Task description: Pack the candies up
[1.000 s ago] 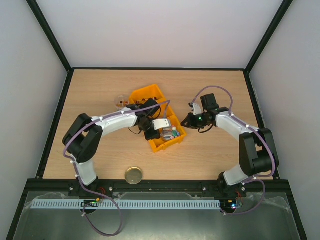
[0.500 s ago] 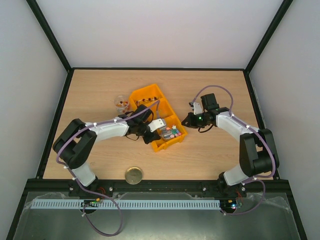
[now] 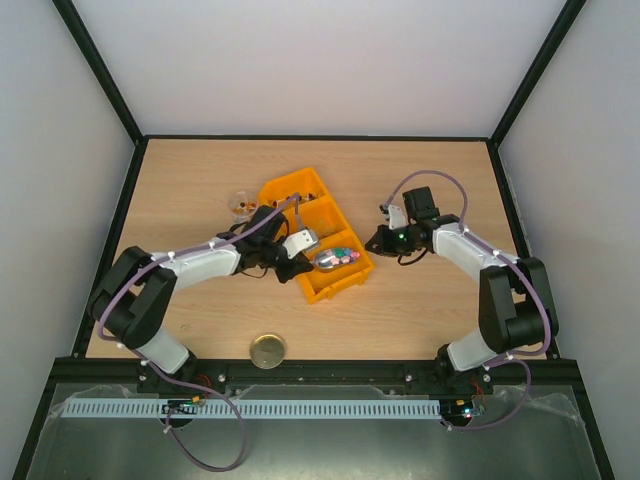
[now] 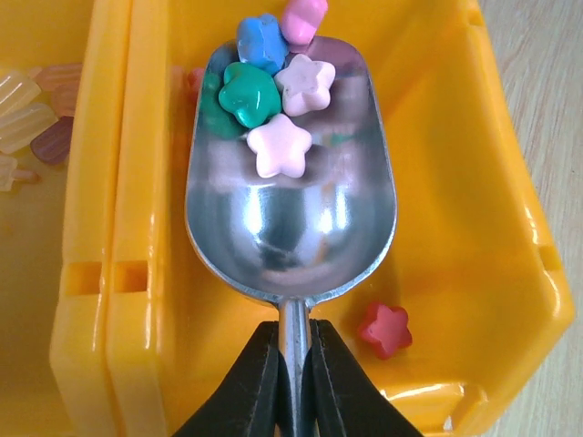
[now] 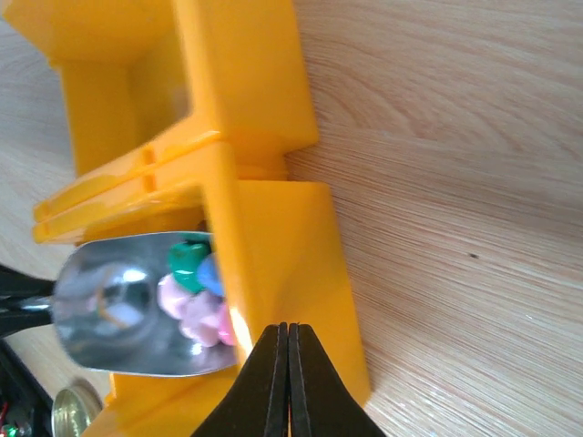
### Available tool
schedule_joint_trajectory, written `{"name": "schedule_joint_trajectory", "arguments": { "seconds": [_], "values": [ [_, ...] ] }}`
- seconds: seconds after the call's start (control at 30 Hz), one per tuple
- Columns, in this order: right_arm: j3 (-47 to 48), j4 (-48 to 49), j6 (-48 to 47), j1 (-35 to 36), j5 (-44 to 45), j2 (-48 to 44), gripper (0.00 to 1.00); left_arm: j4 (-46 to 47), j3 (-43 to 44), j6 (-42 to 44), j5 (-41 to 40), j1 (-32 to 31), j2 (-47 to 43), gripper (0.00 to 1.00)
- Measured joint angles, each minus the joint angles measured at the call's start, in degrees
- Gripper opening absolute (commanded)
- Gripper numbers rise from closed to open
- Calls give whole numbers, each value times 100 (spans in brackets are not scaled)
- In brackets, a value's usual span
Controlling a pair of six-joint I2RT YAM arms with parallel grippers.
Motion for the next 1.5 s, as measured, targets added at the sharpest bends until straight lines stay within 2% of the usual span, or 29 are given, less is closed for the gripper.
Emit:
{"name": "schedule_joint_trajectory", "arguments": {
  "seconds": [0.6, 0.83, 1.07, 1.4, 1.5],
  "values": [
    [-46, -181, 22, -264, 400, 9, 1, 328, -667, 227, 177, 101, -699, 2],
    [-46, -229, -175, -275, 330, 7, 30, 308, -855, 332, 192, 181, -1014, 2],
    [-37, -304, -428, -286, 326, -76, 37, 470, -988, 278, 192, 195, -1679, 2],
    [11, -472, -723, -306, 243, -142, 62, 752, -1263, 83, 101, 278, -2380, 2],
    [109, -509, -765, -313, 116, -146, 63, 557, -1220, 39, 162, 533, -2483, 2]
  ]
}}
